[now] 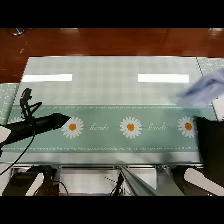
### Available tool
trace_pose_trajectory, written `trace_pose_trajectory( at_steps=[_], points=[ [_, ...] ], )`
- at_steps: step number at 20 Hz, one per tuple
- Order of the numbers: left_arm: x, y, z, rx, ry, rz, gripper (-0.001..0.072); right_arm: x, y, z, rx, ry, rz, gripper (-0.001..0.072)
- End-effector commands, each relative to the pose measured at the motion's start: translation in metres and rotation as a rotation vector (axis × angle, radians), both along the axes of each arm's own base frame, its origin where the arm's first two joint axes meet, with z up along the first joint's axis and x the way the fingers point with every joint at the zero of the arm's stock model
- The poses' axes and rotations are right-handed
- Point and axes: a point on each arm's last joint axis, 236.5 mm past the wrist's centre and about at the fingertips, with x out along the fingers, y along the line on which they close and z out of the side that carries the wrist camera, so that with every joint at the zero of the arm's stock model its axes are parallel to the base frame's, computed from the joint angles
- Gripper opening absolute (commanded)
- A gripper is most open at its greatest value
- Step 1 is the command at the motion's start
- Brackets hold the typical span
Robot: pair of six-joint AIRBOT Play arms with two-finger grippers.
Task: Fold the shirts.
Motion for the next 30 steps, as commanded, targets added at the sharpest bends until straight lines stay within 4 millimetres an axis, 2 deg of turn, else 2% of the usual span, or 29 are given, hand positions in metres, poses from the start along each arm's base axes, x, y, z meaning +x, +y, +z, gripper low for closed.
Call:
trace_pose_trajectory(
  at_steps=[1,4,6,8,9,10,11,12,13,14,16,17,18,19,20,21,22,23,24,25,26,27,28,29,30],
  points=[
    [0.000,0.000,0.001,-0.003,-0.002,0.001,0.0022,-0.068,-0.042,-0.016,-0.021,0.119,-0.233,0.0016],
    [0.000,0.000,0.001,-0.003,-0.002,0.001,0.0022,-0.135,-0.063,-0.037,-0.060,0.209,-0.448,0.0016],
    [0.000,0.000,0.001,-0.003,-0.002,0.001,0.0022,-0.203,-0.083,-0.047,-0.169,0.320,-0.647,0.0016],
    [0.000,-0.001,0.000,-0.004,0.000,-0.001,0.0022,-0.270,-0.091,-0.054,-0.273,0.460,-0.789,0.0017],
    [0.000,-0.001,0.000,-0.004,0.000,-0.001,0.0022,-0.289,-0.086,-0.061,-0.269,0.486,-0.868,0.0017],
    [0.000,-0.001,0.000,-0.002,-0.001,-0.003,0.0022,-0.295,-0.078,-0.071,-0.244,0.482,-0.899,0.0018],
    [0.000,-0.001,0.000,-0.002,0.000,-0.003,0.0022,-0.297,-0.071,-0.082,-0.225,0.487,-0.898,0.0095],
    [0.000,-0.001,0.000,-0.002,0.001,-0.003,0.0022,-0.303,-0.065,-0.093,-0.214,0.516,-0.898,0.0409],
    [0.000,-0.001,-0.001,-0.002,0.004,-0.004,0.0022,-0.308,-0.062,-0.102,-0.205,0.547,-0.897,0.0643],
    [0.000,-0.001,-0.001,-0.002,0.005,-0.003,0.0022,-0.307,-0.060,-0.106,-0.191,0.555,-0.891,0.0626],
    [0.006,0.002,0.002,0.014,-0.030,-0.003,0.0022,-0.295,-0.068,-0.107,-0.198,0.507,-0.873,0.0626],
    [0.010,0.003,0.007,0.042,-0.076,-0.027,0.0023,-0.280,-0.077,-0.105,-0.213,0.436,-0.851,0.0622],
    [0.016,0.004,0.016,0.081,-0.134,-0.075,0.0022,-0.253,-0.086,-0.099,-0.222,0.322,-0.799,0.0603],
    [0.024,0.006,0.029,0.105,-0.183,-0.093,0.0022,-0.212,-0.095,-0.085,-0.234,0.148,-0.712,0.0462],
    [0.038,0.011,0.048,0.115,-0.228,-0.078,0.0022,-0.166,-0.095,-0.063,-0.224,-0.051,-0.619,0.0225],
    [0.054,0.017,0.070,0.123,-0.277,-0.051,0.0022,-0.111,-0.084,-0.028,-0.198,-0.300,-0.478,0.0012],
    [0.074,0.024,0.098,0.131,-0.338,-0.023,0.0022,-0.067,-0.064,0.011,-0.158,-0.525,-0.345,0.0017],
    [0.091,0.027,0.127,0.136,-0.392,-0.011,0.0022,-0.030,-0.036,0.048,-0.078,-0.722,-0.224,0.0016],
    [0.109,0.023,0.157,0.132,-0.437,-0.023,0.0021,-0.005,-0.008,0.070,0.002,-0.832,-0.126,0.0016],
    [0.123,0.012,0.179,0.128,-0.463,-0.064,0.0021,0.017,0.024,0.073,0.070,-0.860,-0.030,0.0016],
    [0.133,-0.006,0.193,0.118,-0.466,-0.132,0.0021,0.034,0.057,0.059,0.101,-0.819,0.072,0.0016],
    [0.138,-0.029,0.195,0.106,-0.448,-0.211,0.0021,0.049,0.095,0.029,0.099,-0.722,0.204,0.0016],
    [0.138,-0.055,0.186,0.092,-0.403,-0.302,0.0020,0.056,0.129,-0.011,0.062,-0.593,0.331,0.0016],
    [0.135,-0.076,0.164,0.100,-0.335,-0.374,0.0020,0.056,0.158,-0.063,-0.024,-0.418,0.471,0.0016],
    [0.132,-0.082,0.131,0.151,-0.242,-0.401,0.0020,0.050,0.173,-0.112,-0.116,-0.241,0.561,0.0016]
  ],
)
